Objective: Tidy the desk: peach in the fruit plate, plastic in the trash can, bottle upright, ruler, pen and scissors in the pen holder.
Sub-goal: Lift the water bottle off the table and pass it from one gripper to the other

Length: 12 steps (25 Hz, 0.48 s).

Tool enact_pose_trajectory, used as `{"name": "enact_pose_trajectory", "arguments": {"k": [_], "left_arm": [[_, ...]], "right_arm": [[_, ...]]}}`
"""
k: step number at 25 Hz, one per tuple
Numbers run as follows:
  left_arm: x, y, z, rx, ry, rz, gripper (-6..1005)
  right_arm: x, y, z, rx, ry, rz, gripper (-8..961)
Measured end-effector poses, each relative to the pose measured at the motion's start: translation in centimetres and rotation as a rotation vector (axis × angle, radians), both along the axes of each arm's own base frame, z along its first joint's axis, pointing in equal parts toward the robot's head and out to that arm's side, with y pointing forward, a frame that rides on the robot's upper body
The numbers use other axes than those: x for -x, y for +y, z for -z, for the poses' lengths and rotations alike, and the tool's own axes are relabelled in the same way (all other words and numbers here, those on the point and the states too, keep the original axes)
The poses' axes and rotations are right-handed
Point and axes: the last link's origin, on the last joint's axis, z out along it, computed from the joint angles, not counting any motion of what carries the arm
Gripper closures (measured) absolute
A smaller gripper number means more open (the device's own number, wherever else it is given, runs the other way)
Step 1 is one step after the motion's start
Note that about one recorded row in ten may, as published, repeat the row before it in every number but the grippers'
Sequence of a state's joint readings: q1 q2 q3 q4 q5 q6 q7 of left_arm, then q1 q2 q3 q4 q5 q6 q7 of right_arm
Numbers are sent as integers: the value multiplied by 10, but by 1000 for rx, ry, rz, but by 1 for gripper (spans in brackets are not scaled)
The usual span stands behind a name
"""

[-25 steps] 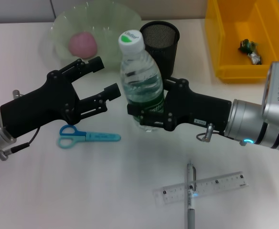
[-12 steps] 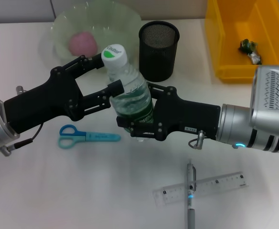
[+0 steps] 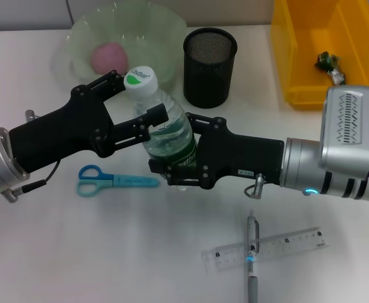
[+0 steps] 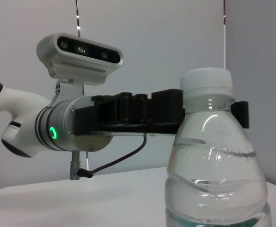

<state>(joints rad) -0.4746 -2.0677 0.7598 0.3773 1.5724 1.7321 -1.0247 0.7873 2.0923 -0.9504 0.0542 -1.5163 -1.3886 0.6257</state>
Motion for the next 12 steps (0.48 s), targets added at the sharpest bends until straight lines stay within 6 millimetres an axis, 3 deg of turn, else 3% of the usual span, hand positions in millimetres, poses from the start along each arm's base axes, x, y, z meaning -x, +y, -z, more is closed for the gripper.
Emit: {"name": "enact_pose_trajectory", "arguments": {"k": [12], "left_arm": [[-1,1,0,0,2,2,187]], "right_arm": [[0,0,1,-2,-5,-8,192]]}}
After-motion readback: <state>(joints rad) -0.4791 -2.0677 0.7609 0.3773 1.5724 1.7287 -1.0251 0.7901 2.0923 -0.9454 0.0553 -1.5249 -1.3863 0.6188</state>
